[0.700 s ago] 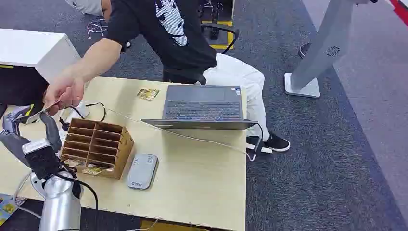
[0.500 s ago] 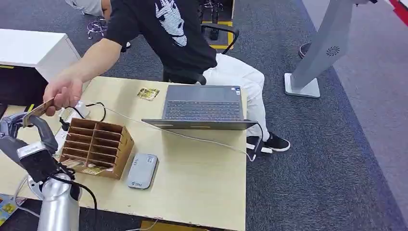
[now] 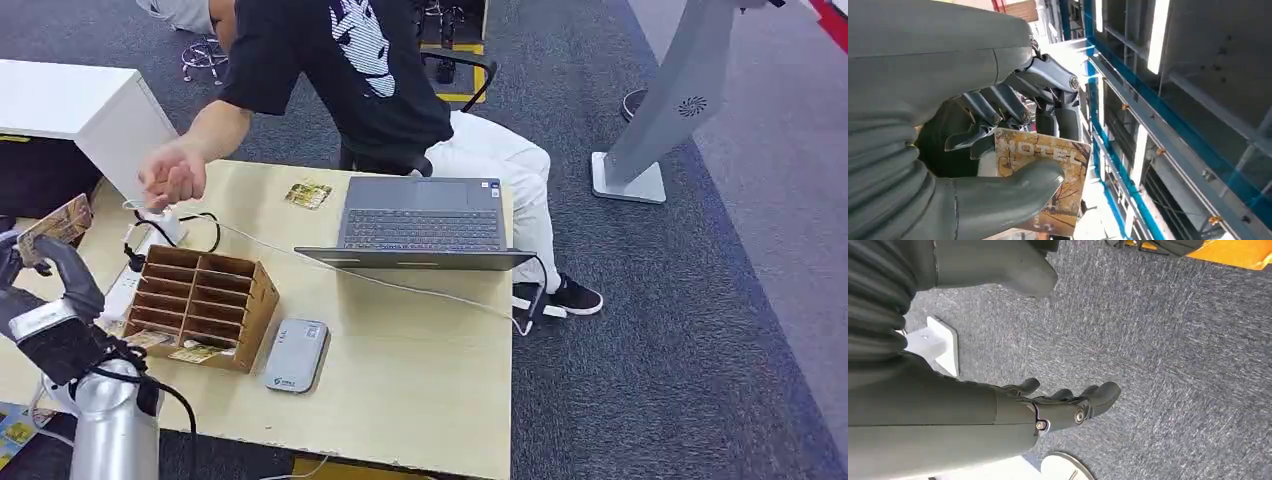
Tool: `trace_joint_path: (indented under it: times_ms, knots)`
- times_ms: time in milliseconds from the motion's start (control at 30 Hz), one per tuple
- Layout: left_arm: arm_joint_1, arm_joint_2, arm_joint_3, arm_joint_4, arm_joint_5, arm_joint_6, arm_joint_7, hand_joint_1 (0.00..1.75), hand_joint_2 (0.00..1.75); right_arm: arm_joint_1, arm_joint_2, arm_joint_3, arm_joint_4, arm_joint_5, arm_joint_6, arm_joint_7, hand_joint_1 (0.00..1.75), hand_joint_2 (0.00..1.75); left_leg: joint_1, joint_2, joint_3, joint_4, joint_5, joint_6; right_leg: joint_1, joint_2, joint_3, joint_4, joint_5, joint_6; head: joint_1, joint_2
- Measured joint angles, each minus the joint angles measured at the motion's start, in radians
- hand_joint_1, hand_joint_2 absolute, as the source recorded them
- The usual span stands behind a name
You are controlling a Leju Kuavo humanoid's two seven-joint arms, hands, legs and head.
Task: Pass the card to the sensor for recognition and then transmit it.
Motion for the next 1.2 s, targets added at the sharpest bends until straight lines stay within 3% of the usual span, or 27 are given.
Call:
trace_joint_path:
  times_ms: [267, 567, 700, 867, 1200]
  knots:
    - [0.034, -0.024, -0.09, -0.045, -0.063, -0.042, 0.001, 1.75, 1.75, 0.0, 0.0, -0.01, 0.0, 0.001, -0.003, 0.001, 0.0, 1.75, 0.0, 0.0, 0.0, 0.0, 0.0, 0.0, 0.0, 0.0, 0.0, 0.0, 0.0, 0.0, 0.0, 0.0]
    - [0.103, -0.085, -0.338, 0.016, -0.11, -0.157, 0.076, 1.75, 1.75, 0.001, 0.001, -0.034, 0.0, -0.011, -0.023, -0.015, 0.0, 1.75, -0.001, 0.0, 0.0, 0.0, -0.001, 0.001, -0.001, 0.0, 0.0, 0.0, 0.0, 0.0, 0.0, 0.0]
    - [0.139, -0.103, -0.409, 0.048, -0.082, -0.198, 0.09, 1.75, 1.75, 0.007, 0.001, -0.051, 0.0, -0.023, -0.031, -0.025, 0.0, 1.75, -0.001, 0.0, 0.0, 0.0, -0.001, 0.001, 0.0, 0.0, 0.0, 0.0, 0.0, 0.0, 0.0, 0.0]
    - [0.191, -0.111, -0.454, 0.058, -0.051, -0.218, 0.096, 1.75, 1.75, 0.017, 0.001, -0.067, 0.001, -0.026, -0.039, -0.036, 0.0, 1.75, -0.001, 0.0, -0.001, 0.0, -0.001, 0.001, 0.0, 0.0, 0.0, 0.0, -0.001, 0.0, 0.0, 0.0]
    - [0.249, -0.111, -0.454, 0.057, -0.032, -0.217, 0.102, 1.75, 1.75, 0.029, 0.001, -0.086, 0.001, -0.041, -0.041, -0.044, 0.0, 1.75, -0.001, 0.0, -0.001, 0.0, -0.001, 0.001, 0.0, 0.0, 0.0, 0.0, 0.0, 0.001, 0.0, 0.0]
